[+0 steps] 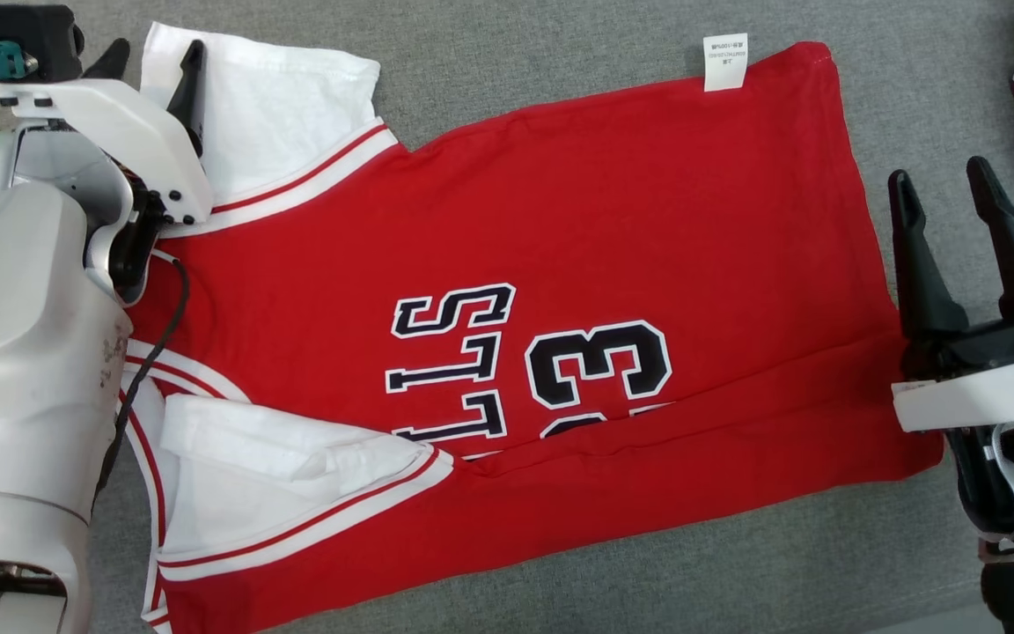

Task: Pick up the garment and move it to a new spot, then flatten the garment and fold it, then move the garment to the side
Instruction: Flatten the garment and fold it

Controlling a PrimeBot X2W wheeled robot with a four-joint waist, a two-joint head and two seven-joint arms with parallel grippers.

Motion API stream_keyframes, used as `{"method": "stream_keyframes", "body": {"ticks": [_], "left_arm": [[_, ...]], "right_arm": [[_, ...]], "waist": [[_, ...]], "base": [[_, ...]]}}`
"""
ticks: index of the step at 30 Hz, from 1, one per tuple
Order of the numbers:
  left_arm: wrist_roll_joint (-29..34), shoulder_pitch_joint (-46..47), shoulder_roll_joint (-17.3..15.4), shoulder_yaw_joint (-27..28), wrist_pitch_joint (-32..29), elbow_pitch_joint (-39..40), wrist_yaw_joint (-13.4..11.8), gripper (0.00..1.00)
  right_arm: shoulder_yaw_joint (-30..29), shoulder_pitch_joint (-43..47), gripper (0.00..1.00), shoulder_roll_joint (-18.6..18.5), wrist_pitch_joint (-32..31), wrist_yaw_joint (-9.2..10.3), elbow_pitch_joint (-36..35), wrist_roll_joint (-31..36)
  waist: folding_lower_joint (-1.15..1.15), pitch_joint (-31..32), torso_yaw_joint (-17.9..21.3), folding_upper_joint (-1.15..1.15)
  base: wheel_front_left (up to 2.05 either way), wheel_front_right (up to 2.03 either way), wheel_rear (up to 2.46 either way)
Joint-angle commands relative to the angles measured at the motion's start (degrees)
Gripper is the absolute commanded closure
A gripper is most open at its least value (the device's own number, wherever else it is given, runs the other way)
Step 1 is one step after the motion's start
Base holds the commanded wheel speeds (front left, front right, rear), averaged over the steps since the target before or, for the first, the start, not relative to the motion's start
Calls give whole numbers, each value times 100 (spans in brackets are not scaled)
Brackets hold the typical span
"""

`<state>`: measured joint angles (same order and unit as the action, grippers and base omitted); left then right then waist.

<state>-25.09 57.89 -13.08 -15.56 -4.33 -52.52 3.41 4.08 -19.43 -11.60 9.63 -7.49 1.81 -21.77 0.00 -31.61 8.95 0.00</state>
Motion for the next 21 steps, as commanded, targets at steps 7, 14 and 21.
{"method": "stream_keyframes", "body": {"ticks": [7, 14, 21], "left_arm": [[10, 237, 221, -172, 232, -572, 155, 100], [29, 646, 475, -341, 638, -769, 257, 100], [-19, 833, 639, -468, 895, -889, 325, 100]], "right_arm": [[-65, -581, 0, -419, -67, -2, 361, -319], [209, -1431, 0, -943, -460, -2, 994, -781], [790, -2035, 0, -1437, -1144, -2, 1611, -1224]], "waist": [[0, -62, -148, 0], [0, -250, -473, 0], [0, -398, -716, 0]], "base": [[0, 0, 0], [0, 0, 0], [0, 0, 0]]}}
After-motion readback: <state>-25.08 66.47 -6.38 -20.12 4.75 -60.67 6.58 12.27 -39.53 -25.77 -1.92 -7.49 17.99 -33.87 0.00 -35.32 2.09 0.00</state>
